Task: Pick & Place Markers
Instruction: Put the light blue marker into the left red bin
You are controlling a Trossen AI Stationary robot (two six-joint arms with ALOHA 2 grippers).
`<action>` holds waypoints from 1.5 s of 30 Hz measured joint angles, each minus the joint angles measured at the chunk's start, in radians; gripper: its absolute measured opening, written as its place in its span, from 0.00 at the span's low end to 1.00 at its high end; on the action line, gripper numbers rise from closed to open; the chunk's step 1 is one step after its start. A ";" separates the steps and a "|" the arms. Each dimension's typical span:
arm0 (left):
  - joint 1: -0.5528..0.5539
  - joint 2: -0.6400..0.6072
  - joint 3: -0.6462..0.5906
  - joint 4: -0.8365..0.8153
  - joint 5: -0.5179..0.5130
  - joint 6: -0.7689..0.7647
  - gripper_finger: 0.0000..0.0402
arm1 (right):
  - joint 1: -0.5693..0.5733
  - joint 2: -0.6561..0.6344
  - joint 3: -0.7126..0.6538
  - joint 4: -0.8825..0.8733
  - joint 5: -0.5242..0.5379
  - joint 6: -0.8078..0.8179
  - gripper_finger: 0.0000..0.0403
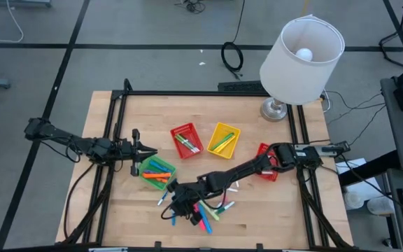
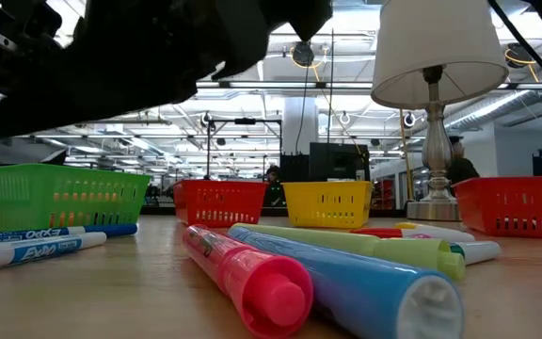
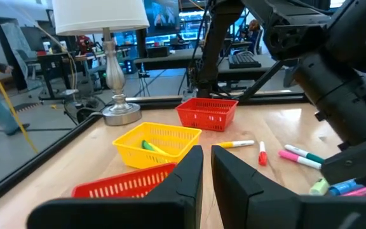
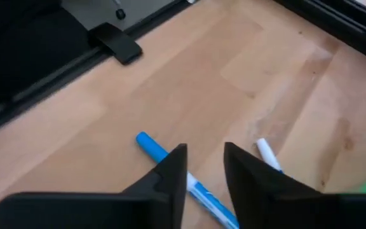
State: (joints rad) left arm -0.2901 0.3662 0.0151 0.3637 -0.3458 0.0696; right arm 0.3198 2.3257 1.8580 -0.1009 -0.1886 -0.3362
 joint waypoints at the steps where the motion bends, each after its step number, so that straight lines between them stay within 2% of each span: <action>1: 0.000 0.000 0.000 0.000 0.000 -0.002 0.10 | -0.003 0.000 0.000 0.000 0.000 -0.013 0.24; 6: 0.000 0.000 0.000 -0.003 0.003 -0.008 0.10 | -0.019 0.000 0.000 0.007 -0.042 -0.077 0.32; 12: 0.000 0.000 0.001 -0.055 0.003 -0.026 0.10 | -0.039 0.000 0.000 -0.081 -0.082 -0.184 0.31; 23: 0.000 0.000 0.000 -0.072 0.003 -0.045 0.10 | -0.044 0.026 0.001 -0.014 -0.086 -0.273 0.29; 31: 0.000 0.000 0.001 -0.075 0.003 -0.052 0.10 | -0.087 0.060 0.001 0.006 -0.142 -0.171 0.29; 40: 0.000 0.000 0.001 -0.080 0.003 -0.056 0.10 | -0.090 0.099 -0.002 0.034 -0.230 -0.162 0.29; 45: 0.000 0.000 0.001 -0.083 0.003 -0.056 0.10 | -0.104 0.103 0.000 0.031 -0.233 -0.152 0.29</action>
State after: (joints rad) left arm -0.2901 0.3661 0.0158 0.2811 -0.3428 0.0137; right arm 0.2159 2.4283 1.8576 -0.0695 -0.4217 -0.4879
